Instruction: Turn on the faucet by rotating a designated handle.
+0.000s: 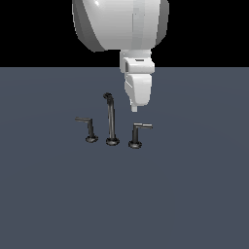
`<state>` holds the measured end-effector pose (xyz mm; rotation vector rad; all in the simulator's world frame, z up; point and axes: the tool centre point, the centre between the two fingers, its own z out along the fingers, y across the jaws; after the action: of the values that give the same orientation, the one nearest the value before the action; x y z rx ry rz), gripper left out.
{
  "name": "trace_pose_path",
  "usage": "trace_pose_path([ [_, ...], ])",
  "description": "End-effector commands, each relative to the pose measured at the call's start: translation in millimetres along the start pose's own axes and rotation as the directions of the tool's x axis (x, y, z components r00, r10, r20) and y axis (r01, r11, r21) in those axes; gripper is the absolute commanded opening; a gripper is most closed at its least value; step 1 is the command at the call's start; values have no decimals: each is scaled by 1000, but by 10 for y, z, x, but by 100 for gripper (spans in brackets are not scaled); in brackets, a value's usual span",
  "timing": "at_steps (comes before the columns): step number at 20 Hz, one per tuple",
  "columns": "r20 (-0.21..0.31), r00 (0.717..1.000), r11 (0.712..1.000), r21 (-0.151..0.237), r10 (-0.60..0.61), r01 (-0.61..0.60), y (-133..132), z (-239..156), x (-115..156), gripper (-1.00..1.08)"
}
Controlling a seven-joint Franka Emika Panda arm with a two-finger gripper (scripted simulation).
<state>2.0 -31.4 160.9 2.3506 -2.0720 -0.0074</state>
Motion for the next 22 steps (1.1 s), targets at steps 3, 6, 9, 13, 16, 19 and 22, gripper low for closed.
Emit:
trace_pose_path([
  [3, -1, 992, 992, 3, 123, -123, -130, 258, 217, -100],
  [6, 0, 982, 982, 5, 190, -190, -189, 397, 342, -100],
  [9, 1, 970, 970, 7, 243, -243, -230, 506, 445, -100],
  [13, 2, 958, 958, 8, 288, -288, -261, 599, 537, -100],
  [16, 3, 953, 953, 8, 302, -302, -270, 628, 566, -100],
  [19, 3, 953, 953, 8, 303, -303, -271, 630, 568, -100],
  [22, 3, 953, 953, 8, 302, -302, -236, 630, 571, -100],
])
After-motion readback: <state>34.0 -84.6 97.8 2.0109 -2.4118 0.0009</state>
